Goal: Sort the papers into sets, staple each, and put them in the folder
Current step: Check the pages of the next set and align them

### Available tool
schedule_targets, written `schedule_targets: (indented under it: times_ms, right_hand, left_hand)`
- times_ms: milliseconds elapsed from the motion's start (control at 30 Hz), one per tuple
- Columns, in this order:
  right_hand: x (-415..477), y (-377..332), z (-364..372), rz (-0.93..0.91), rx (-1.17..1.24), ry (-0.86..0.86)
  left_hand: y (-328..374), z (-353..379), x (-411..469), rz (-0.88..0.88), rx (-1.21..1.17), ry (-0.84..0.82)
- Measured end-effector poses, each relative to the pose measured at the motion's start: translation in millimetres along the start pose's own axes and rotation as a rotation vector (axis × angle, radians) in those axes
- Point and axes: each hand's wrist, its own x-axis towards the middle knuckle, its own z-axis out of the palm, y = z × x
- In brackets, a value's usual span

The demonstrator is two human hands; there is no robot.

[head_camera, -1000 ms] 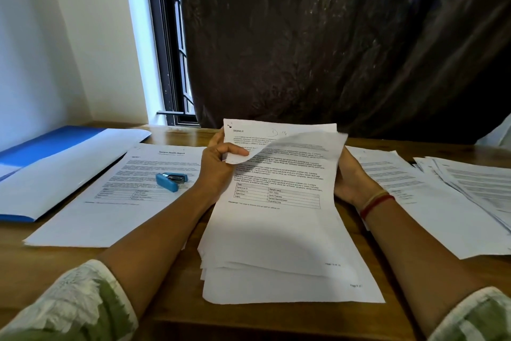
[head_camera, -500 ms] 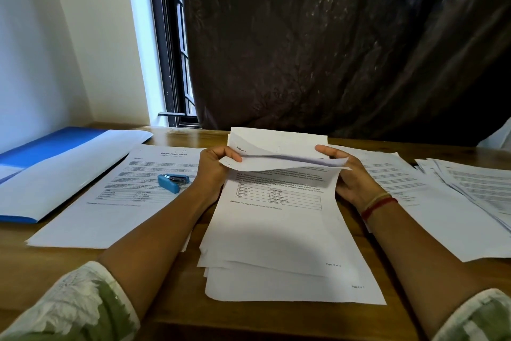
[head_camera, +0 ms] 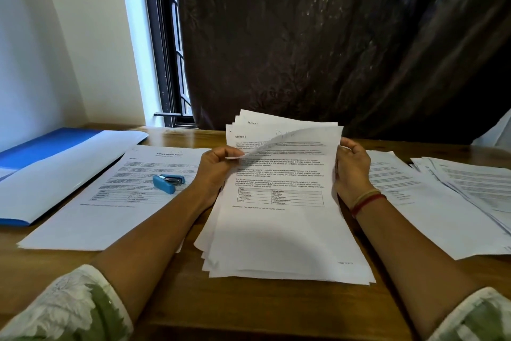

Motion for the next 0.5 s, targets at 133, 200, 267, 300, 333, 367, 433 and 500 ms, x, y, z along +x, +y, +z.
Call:
schedule_targets:
  times_ms: [133, 200, 267, 300, 333, 367, 433, 500]
  right_hand:
    - [-1.9, -0.3, 3.1, -0.012, 0.051, 0.041]
    - [-3.9, -2.2, 4.1, -0.034, 0.054, 0.052]
    - [-5.3, -4.4, 4.2, -0.055, 0.069, 0.057]
    - [-6.0, -4.9, 3.5, -0.061, 0.073, 0.060]
    - [-7.2, -5.5, 2.9, -0.062, 0.079, 0.061]
    - [-6.8, -4.2, 1.8, -0.062, 0.084, 0.058]
    - [-7.3, -2.8, 0.6, -0.056, 0.080, 0.045]
    - [-8.0, -3.5, 1.1, -0.060, 0.086, 0.024]
  left_hand:
    - [-2.5, -0.4, 0.3, -0.023, 0.002, -0.024]
    - [-2.2, -0.1, 0.3, -0.028, 0.017, 0.001]
    - [-1.2, 1.2, -0.6, -0.022, 0.044, 0.003]
    - [-0.5, 2.0, -1.0, -0.020, 0.050, -0.001]
    - [0.0, 3.3, -1.7, -0.018, 0.065, -0.006]
    - [0.2, 4.2, -2.6, -0.015, 0.090, -0.005]
    - [-0.5, 5.2, -1.7, -0.014, 0.134, 0.011]
    - [-1.0, 4.4, -0.4, -0.026, 0.141, 0.030]
